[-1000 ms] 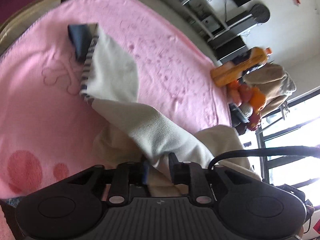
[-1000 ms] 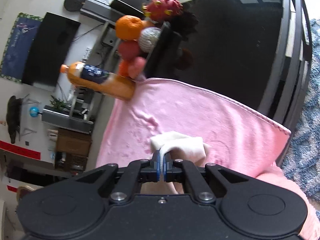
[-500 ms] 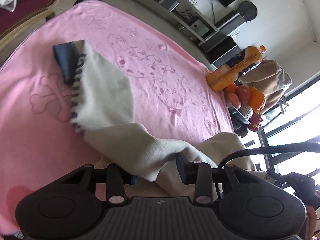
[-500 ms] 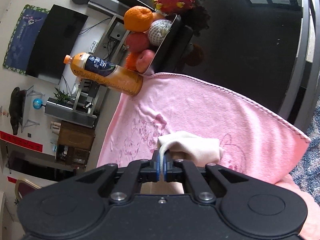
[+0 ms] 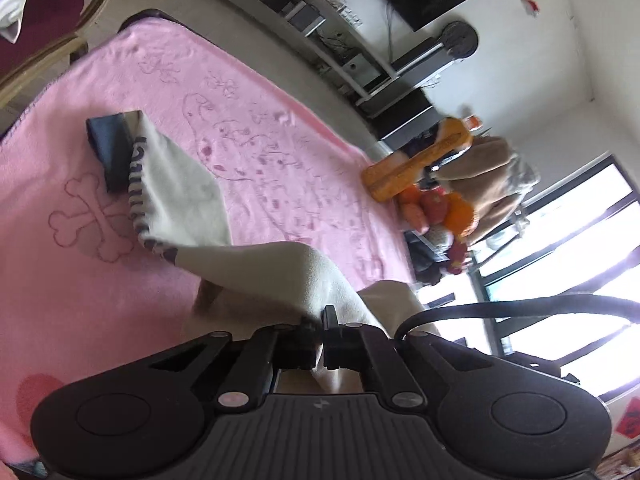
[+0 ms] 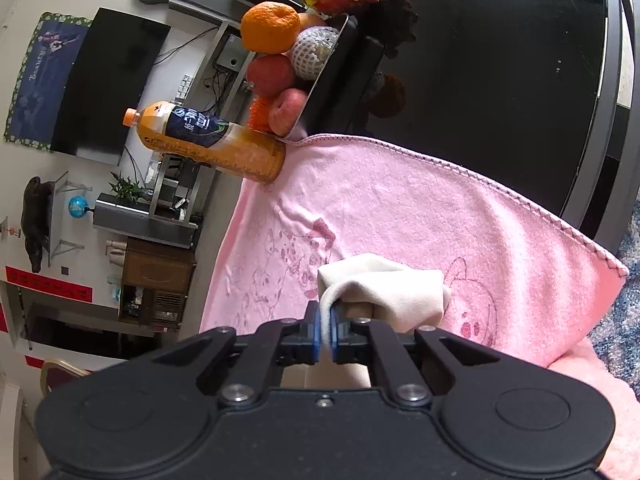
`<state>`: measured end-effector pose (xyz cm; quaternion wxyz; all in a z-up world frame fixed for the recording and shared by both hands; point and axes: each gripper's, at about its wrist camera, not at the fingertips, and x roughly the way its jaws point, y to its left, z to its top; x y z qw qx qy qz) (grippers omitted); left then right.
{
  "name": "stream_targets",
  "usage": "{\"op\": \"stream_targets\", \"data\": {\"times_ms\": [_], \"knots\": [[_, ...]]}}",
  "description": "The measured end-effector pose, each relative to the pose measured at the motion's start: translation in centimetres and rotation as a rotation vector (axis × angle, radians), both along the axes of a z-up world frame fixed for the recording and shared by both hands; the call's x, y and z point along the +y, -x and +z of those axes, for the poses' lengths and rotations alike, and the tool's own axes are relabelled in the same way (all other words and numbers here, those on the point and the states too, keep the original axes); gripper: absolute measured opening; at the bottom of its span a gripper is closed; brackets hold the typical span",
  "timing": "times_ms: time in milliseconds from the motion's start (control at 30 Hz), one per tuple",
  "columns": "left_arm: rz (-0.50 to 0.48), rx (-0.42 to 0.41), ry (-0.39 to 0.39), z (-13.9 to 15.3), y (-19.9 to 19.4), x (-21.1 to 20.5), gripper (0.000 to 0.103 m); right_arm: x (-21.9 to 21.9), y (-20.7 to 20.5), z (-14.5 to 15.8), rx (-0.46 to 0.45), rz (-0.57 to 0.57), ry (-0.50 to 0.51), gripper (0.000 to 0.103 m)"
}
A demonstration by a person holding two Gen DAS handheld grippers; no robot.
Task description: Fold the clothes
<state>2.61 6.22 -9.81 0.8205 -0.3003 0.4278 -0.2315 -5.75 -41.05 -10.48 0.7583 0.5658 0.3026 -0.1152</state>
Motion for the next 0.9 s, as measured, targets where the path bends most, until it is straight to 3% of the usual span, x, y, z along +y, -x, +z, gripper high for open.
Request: {"op": "stream_targets", "data": {"times_ms": [167, 333, 367, 467, 533, 633, 700, 800, 900], "knots": [[-0.009, 0.042, -0.048, -1.6, -0.7, -0.8, 0.001, 0.2, -0.2, -0.3, 0.024, 0.006, 0.033, 0.007], [-0.002, 0.042, -0.069, -1.6, -0.7, -1.0, 0.001, 0.3, 0.0, 0.0, 0.039, 0.018, 0.055, 0.02], [0.004, 0.045, -0.076, -1.7, -0.7, -1.0, 0.001, 0.4, 0.1, 0.1, 0.05, 0.015, 0.066, 0.019], [0.024, 0.041, -0.086, -1.4, -0.6, -0.8, 0.001, 0.9, 0.7, 1.1, 0.077, -0.039, 0.151, 0.003], [0.045, 0.016, -0.09, -0.3, -0.4, -0.6, 0.001, 1.4, 1.2, 2.2, 0.047, -0.062, 0.182, 0.003], [0.076, -0.093, -0.119, 3.8, -1.0, 0.1, 0.001, 2.1, 1.0, 4.9, -0.037, -0.061, 0.181, 0.003], [0.108, -0.193, -0.134, 8.1, -1.5, 0.8, 0.001, 3.0, 0.0, 8.1, -0.105, -0.027, 0.19, 0.003], [0.171, -0.385, -0.135, 16.5, -1.0, 2.2, 0.0, 4.9, -1.4, 15.2, -0.252, 0.019, 0.245, 0.003], [0.235, -0.594, -0.118, 24.6, 2.1, 3.9, 0.0, 7.4, -0.1, 23.8, -0.485, 0.004, 0.359, 0.003]]}}
